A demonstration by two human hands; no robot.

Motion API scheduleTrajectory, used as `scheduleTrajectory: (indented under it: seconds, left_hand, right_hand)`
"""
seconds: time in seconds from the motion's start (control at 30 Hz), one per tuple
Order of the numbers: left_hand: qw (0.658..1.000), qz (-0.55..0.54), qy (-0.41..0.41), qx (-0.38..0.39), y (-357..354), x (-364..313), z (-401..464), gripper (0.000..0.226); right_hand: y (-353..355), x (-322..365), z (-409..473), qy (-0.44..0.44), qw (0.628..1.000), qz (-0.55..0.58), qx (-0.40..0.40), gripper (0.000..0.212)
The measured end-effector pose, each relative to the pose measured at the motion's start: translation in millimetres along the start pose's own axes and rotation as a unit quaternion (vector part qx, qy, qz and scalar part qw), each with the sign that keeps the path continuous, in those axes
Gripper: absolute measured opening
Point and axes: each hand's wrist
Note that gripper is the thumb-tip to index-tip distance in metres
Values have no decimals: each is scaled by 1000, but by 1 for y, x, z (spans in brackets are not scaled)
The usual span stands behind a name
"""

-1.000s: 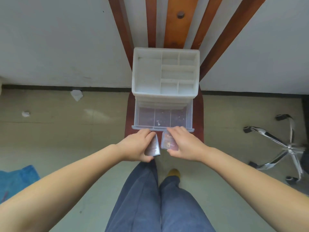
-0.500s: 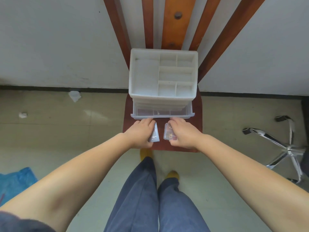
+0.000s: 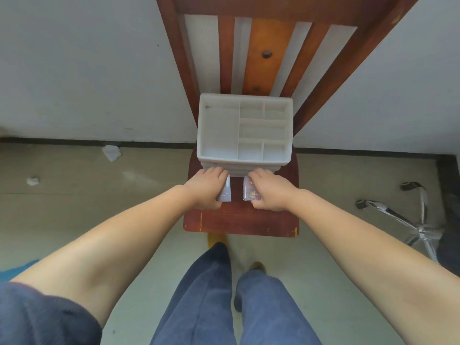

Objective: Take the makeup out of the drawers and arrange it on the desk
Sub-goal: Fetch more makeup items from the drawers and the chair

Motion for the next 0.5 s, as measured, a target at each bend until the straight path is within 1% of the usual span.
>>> scheduleTrajectory:
  seconds: [0.13,0.23,0.3,0.4,0.5]
  left_hand:
    - [998,-20,42,-40,23,-10,-33,62]
    - [991,-35,105,-72,35,-23,-65,67]
    - [984,-47,157,-72,35,-37,-89,66]
    - [963,-79,245,-76,22,-66,-129,63]
    - [933,-108,328,-97,3,-105,-170,65]
  right_hand:
    - [26,16,-18,26,999,-8,-22,56]
    - [41,30,-31,66,996,-37,-40,57]
    - [45,40,-40,103,991,-76,-38,59]
    - [41,59,-56,168,977,-130,-16,60]
    - [32,80,-76,246,951,-189,-5,63]
Point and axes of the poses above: each hand's wrist, its own z-axis towards the middle knuckle, its own y-axis out of the back of the hand, x = y × z, and after that the axes turned 7 degrees about z, right-handed
